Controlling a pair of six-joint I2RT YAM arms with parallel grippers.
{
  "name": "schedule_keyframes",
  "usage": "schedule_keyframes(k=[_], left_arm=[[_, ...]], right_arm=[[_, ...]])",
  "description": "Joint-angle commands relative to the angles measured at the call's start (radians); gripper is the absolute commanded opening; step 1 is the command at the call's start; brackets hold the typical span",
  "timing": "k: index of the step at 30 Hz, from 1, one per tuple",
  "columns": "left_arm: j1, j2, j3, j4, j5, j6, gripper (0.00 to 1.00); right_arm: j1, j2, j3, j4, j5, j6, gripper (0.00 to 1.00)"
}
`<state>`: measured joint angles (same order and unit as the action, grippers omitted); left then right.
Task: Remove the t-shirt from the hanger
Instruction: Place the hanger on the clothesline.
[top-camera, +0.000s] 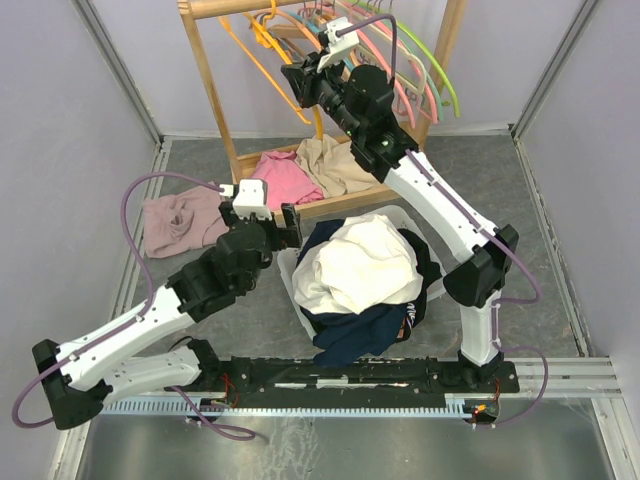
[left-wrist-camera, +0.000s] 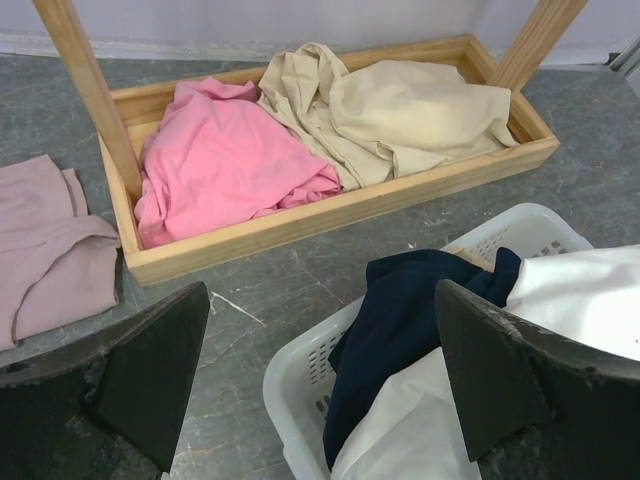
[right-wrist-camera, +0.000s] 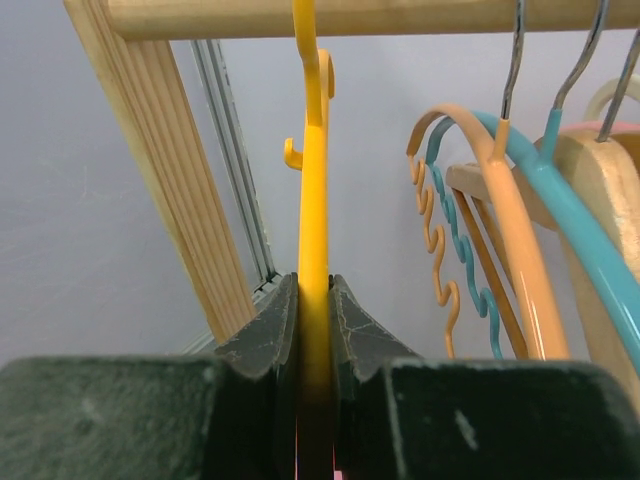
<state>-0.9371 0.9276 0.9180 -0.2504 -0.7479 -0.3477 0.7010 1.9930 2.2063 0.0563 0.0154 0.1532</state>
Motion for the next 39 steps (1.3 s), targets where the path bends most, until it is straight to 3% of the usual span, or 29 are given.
schedule_keyframes(k=[1,5,19,22,27,30,39], left_arm=[[0.008,-0.001,0.046,0.06,0.005,-0.001,0.99],[0.008,-0.006,0.045,0.055,0.018,-0.007,0.99],[0.008,-0.046,0.033,0.041,0.005,-0.014,0.99],[0.008,-0.053,0.028,0.044,0.001,-0.013,0.99],[0.007,-0.053,0.028,0.045,-0.003,-0.014,0.99],[0.008,-0.051,0.031,0.044,-0.011,-0.013,0.99],[0.008,-0.055,0.038,0.064,-0.02,0.01,0.99]], right_arm=[[0.001,-0.042,0.016,-0.064,0.009,-0.007,0.07],[0.0,-0.008,0.074,-0.088,0.011,-0.006,0.03],[-0.009,0.086,0.194,-0.135,0.0,0.012,0.05],[-0.009,0.052,0.137,-0.118,-0.002,0.014,0.16],[-0.009,-0.066,-0.01,-0.059,0.005,0.008,0.44],[-0.009,-0.157,-0.095,-0.048,0.023,-0.01,0.56],[-0.012,-0.577,-0.482,0.011,0.162,-0.066,1.0]])
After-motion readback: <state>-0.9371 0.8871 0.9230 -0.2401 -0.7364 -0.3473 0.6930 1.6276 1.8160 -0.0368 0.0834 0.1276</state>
